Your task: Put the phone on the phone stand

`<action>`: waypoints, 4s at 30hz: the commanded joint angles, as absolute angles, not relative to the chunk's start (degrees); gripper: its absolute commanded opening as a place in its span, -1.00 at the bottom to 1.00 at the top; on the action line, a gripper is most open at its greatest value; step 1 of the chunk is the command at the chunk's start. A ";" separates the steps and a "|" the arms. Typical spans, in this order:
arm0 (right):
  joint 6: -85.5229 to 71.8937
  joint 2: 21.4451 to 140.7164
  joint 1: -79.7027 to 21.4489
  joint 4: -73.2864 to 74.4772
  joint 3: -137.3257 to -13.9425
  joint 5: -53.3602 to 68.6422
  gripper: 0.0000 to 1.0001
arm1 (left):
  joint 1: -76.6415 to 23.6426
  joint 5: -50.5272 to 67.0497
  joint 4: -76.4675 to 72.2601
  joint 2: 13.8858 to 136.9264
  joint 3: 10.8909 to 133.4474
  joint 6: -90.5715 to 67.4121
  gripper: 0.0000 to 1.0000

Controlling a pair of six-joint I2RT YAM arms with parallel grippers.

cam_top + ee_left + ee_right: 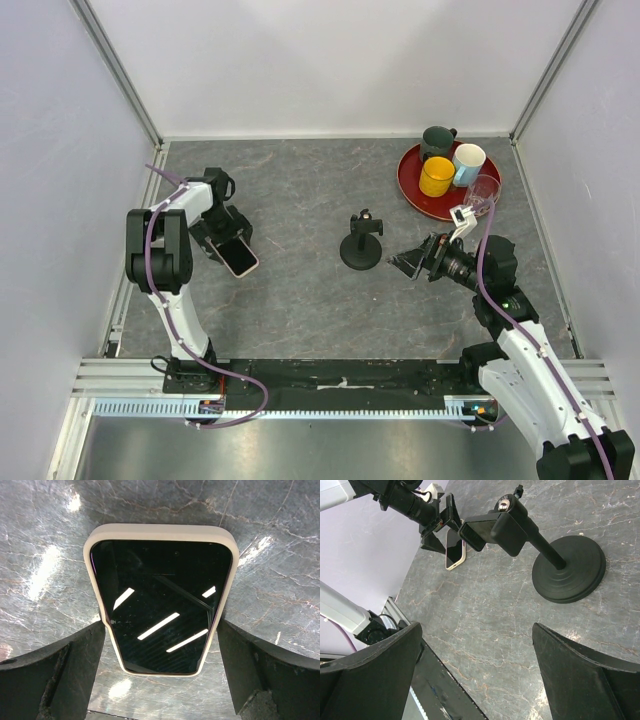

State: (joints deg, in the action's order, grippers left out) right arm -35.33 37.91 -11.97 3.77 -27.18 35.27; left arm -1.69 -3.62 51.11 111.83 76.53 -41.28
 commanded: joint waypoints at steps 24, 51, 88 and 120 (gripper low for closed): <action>-26.19 37.00 -11.87 20.12 -38.67 27.60 0.96 | -4.57 -9.40 45.70 99.33 69.17 -43.33 -0.96; -32.78 54.46 -28.01 20.12 -64.05 21.94 0.92 | -33.56 8.19 18.02 43.15 54.14 -31.20 -0.96; -27.69 66.64 -44.04 13.63 -69.09 24.04 -1.00 | -54.76 4.55 22.68 40.53 53.71 -32.51 0.79; -37.90 50.10 -35.16 -7.00 -55.45 45.71 -0.70 | -54.58 34.54 -7.04 49.31 45.61 -37.81 -0.96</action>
State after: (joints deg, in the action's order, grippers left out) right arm -39.90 51.33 -35.22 -5.96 -53.47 47.18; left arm -54.52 31.75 -6.66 49.56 43.48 -39.11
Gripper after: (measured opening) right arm 0.201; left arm 0.181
